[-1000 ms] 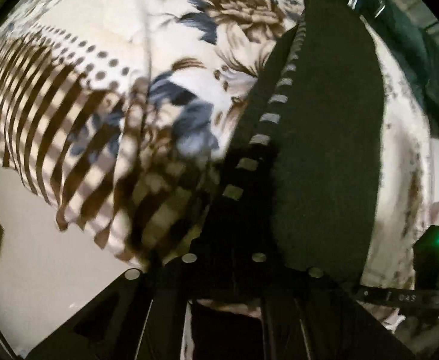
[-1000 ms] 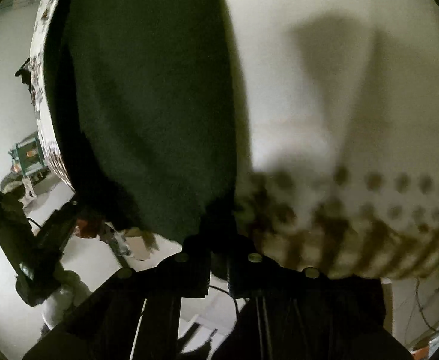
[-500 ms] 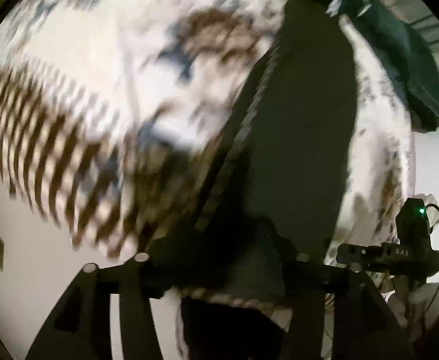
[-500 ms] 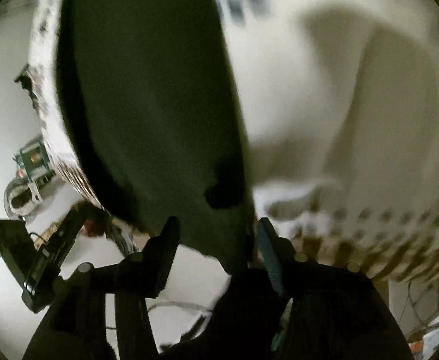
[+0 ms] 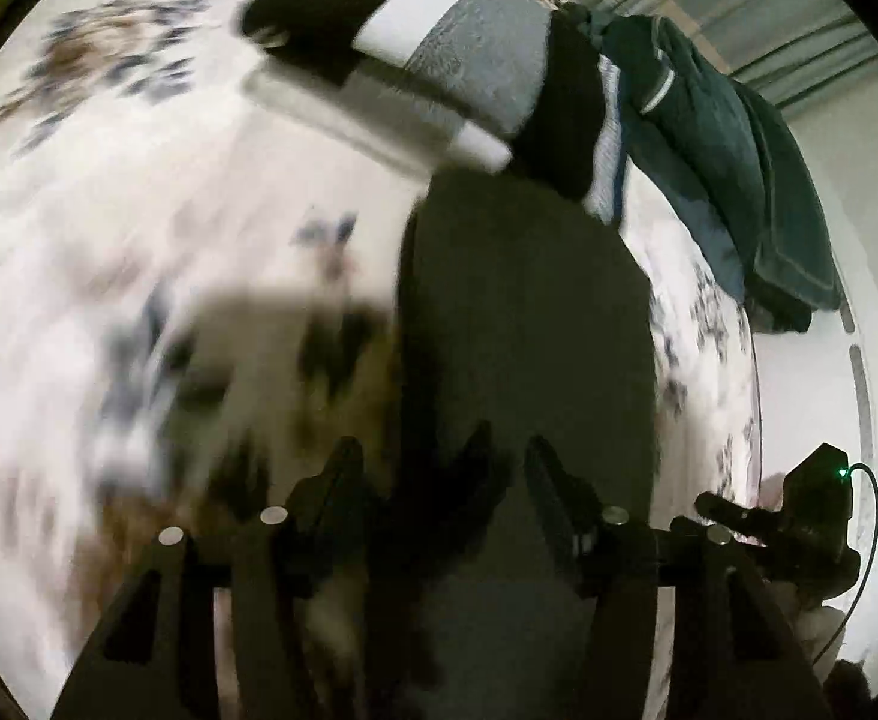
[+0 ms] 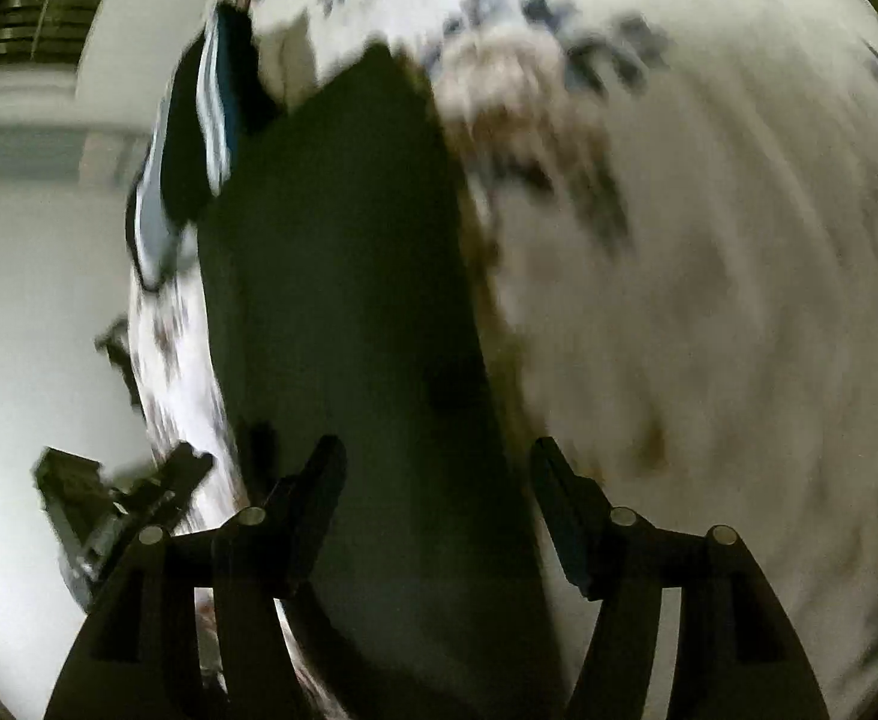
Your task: Fold small clothes
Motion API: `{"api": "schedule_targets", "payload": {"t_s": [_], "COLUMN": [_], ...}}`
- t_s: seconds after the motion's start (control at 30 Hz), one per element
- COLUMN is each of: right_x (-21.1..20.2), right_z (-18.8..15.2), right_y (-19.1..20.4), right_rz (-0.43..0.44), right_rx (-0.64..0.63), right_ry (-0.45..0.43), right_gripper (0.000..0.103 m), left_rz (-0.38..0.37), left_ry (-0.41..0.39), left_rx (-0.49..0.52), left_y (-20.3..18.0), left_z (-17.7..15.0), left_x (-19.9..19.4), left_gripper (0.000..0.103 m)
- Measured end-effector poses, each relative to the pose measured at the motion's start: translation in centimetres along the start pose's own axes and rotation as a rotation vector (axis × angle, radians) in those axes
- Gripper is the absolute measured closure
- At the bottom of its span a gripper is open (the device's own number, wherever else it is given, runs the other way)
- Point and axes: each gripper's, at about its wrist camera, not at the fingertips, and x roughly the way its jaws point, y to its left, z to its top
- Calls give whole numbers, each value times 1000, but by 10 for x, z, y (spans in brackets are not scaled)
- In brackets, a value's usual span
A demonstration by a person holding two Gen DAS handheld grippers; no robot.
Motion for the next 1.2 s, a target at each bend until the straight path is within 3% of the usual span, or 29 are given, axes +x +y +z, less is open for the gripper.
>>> {"api": "schedule_targets", "payload": {"t_s": [0.17,0.2,0.27,0.3,0.33,0.37,0.4,0.53,0.63,0.7,0.73,0.77,0.83,0.87,1.03,1.2], "right_x": [43,73,110,120,130,141,151,142,158,162,161,163,157,149,118,107], "right_z": [84,83,91,98,101,101,97,98,103,107,106,106,97,87,5,-120], "right_y": [7,34,44,42,43,52,60,75,70,77,81,85,86,88,71,38], "right_rz": [41,57,84,109,142,149,144,40,-32,-40,-27,-17,19,30,64,1], "right_rx": [44,58,100,121,133,124,104,46,71,82,95,112,128,120,111,123], "right_ry": [-55,-56,-26,0,20,20,36,-65,-31,-24,-13,15,58,78,224,391], "right_gripper": [37,37,37,37,42,55,86,90,90,88,82,76,52,48,47,46], "left_rz": [-56,-74,-126,-139,-150,-152,-158,-118,-103,-98,-95,-87,-103,-109,-55,42], "left_ry": [53,57,25,-1,-9,-11,-22,6,47,58,75,87,96,94,130,225], "left_rx": [17,15,24,36,44,40,47,87,79,64,52,44,46,53,58,-19], "left_y": [13,15,18,18,18,18,16,15,16,14,13,13,14,15,31,50], "left_z": [59,63,68,68,69,70,70,77,81,83,78,74,50,40,-68,-190], "left_x": [54,58,62,60,59,57,53,67,83,78,69,63,38,26,-38,-73], "left_gripper": [50,50,53,82,92,92,92,92,92,86,80,67,56,52,51,50]}}
